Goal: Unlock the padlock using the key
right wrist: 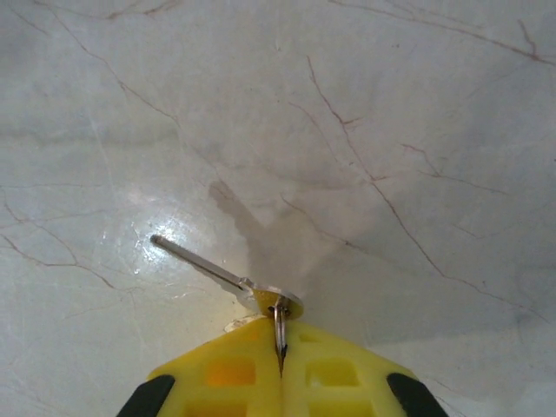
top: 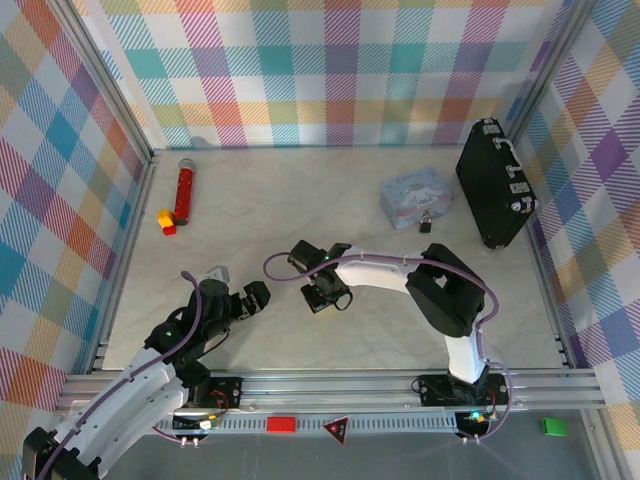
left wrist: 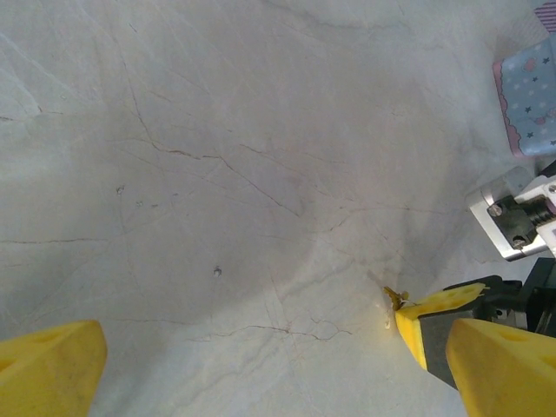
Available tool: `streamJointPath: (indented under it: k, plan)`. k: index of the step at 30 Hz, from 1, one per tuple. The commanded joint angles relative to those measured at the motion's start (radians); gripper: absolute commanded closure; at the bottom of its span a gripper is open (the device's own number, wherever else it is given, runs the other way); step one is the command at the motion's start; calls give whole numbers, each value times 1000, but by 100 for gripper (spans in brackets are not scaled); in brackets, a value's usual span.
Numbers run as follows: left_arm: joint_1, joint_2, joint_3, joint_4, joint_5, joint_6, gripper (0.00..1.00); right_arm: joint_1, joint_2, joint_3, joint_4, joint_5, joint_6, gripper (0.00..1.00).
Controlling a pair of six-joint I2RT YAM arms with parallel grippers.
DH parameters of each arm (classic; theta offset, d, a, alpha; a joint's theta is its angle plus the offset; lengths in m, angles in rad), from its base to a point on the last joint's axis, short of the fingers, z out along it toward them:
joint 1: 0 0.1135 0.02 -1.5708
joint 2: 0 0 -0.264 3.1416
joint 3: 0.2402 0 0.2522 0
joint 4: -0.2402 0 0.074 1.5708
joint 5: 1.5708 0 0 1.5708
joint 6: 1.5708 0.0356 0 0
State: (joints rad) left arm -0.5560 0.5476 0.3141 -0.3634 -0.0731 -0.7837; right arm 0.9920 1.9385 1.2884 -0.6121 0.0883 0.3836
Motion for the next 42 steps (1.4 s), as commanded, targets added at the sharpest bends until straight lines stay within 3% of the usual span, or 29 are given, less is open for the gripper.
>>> streamJointPath:
  k: [1,10,18,28,42]
  plan:
    - [-10,-11,-15,5,-13,-24,0,16,-56,-47,133,-42,21,99]
    - [-10,-18,-17,76,40,-38,0,11,-198,-172,318,-100,68,100]
    - [-9,-23,-5,278,147,13,0,-70,-364,-298,545,-285,211,100]
    - [-14,129,61,459,335,82,25,-78,-416,-301,586,-397,262,100]
    - [-19,159,85,482,324,80,41,-63,-414,-310,599,-424,244,100]
